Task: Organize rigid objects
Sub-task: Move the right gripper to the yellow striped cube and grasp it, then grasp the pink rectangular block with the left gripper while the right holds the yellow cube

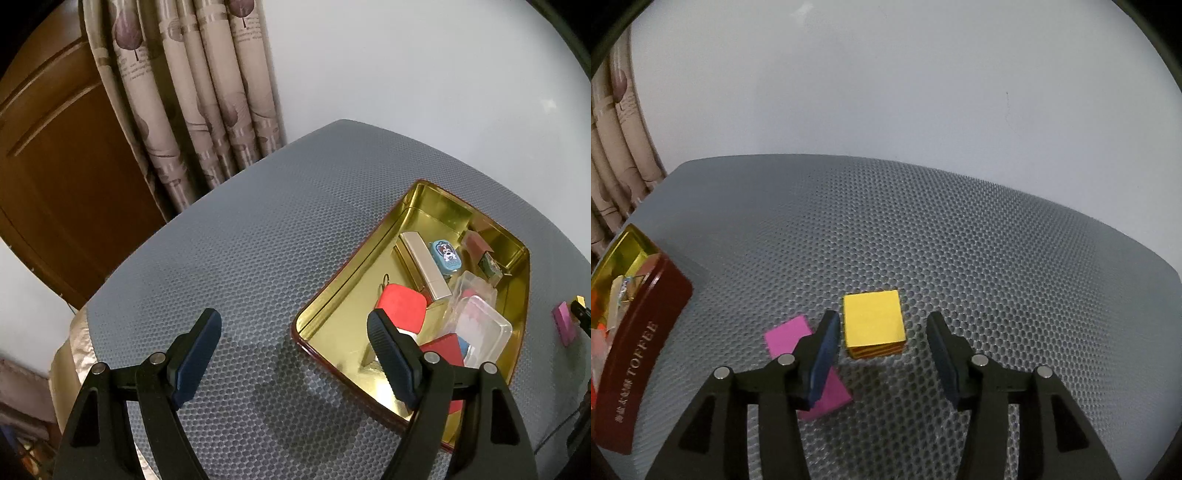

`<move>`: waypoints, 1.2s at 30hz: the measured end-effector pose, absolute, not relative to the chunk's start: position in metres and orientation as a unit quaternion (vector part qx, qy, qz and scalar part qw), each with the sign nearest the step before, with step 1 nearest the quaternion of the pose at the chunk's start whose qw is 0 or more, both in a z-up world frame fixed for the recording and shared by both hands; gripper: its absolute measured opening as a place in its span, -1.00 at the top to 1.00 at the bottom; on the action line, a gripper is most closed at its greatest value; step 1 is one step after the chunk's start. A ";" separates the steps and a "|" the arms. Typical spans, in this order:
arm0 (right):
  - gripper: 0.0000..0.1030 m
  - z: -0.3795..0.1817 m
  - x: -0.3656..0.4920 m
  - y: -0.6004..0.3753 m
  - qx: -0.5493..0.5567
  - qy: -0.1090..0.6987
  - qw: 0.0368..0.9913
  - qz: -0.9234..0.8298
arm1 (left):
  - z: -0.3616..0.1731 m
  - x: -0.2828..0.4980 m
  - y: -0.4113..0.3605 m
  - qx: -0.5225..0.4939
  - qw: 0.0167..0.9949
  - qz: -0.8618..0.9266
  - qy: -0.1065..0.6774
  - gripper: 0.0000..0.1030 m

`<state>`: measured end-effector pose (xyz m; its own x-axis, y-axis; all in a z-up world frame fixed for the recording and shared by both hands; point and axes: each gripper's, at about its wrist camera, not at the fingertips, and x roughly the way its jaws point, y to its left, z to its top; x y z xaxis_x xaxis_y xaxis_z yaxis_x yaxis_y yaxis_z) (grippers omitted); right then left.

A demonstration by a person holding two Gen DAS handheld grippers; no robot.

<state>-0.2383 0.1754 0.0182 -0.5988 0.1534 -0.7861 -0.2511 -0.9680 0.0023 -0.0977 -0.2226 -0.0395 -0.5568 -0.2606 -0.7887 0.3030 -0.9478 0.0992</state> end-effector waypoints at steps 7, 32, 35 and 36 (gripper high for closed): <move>0.03 0.000 -0.240 0.176 -0.432 0.047 0.117 0.893 | -0.040 -0.096 -0.219 0.438 0.164 -0.884 0.009 -0.53; 0.42 0.001 -0.162 0.174 -0.411 0.043 0.152 0.898 | -0.028 -0.081 -0.173 0.400 0.144 -0.903 -0.055 -0.55; 0.42 0.000 -0.146 0.175 -0.411 0.045 0.153 0.898 | -0.022 -0.076 -0.153 0.400 0.122 -0.906 -0.062 -0.55; 0.42 0.000 -0.142 0.176 -0.411 0.048 0.153 0.897 | -0.020 -0.075 -0.145 0.401 0.113 -0.907 -0.065 -0.55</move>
<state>-0.1419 0.1759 -0.0003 -0.6155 0.2361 -0.7519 -0.3144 -0.9484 -0.0404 -0.0751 -0.1453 -0.0197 -0.6529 -0.2569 -0.7126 0.1519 -0.9660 0.2091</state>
